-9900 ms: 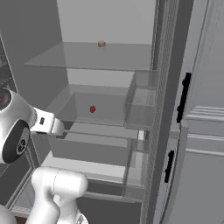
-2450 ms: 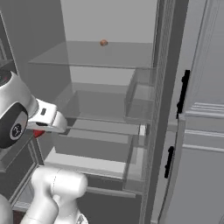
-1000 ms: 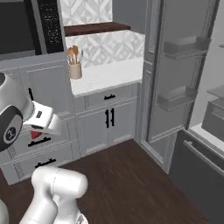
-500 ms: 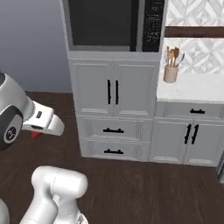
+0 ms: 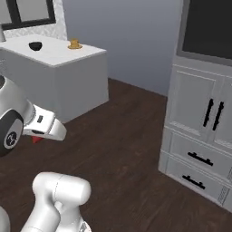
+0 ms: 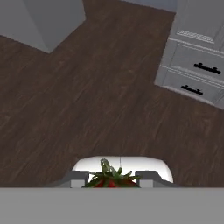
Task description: Take the strawberry from the fridge and place it on top of the pancake, located on the dining counter.
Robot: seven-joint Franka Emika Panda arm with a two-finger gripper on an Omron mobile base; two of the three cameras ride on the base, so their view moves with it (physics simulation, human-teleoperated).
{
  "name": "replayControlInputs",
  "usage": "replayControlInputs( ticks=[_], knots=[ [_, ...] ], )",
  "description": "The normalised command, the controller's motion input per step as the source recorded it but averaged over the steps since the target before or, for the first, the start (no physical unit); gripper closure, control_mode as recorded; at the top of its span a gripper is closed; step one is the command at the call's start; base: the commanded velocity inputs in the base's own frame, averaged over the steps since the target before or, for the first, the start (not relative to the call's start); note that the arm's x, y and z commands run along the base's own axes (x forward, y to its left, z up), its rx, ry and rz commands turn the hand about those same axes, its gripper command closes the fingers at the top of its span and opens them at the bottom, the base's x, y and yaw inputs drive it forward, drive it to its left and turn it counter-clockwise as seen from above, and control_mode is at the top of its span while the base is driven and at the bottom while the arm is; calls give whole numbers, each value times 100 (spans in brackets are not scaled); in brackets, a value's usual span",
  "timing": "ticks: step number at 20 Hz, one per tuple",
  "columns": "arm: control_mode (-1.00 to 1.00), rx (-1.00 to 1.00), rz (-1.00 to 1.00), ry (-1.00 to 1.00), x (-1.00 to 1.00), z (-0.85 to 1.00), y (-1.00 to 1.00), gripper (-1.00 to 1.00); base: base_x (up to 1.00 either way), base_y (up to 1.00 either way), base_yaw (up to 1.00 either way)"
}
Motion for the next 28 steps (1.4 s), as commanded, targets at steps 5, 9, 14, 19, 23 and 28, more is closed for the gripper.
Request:
replayControlInputs(
  ticks=[5,9,14,19,23,28],
  knots=[
    [100,0,0,0,0,0,0,100,60,0,67],
    [100,0,0,0,0,0,0,100,82,-11,61],
    [100,0,0,0,0,0,0,100,100,-1,36],
    [100,0,0,0,0,0,0,100,100,-10,33],
    [100,0,0,0,0,0,0,100,100,-41,40],
    [100,0,0,0,0,0,0,100,100,-58,39]
  ],
)
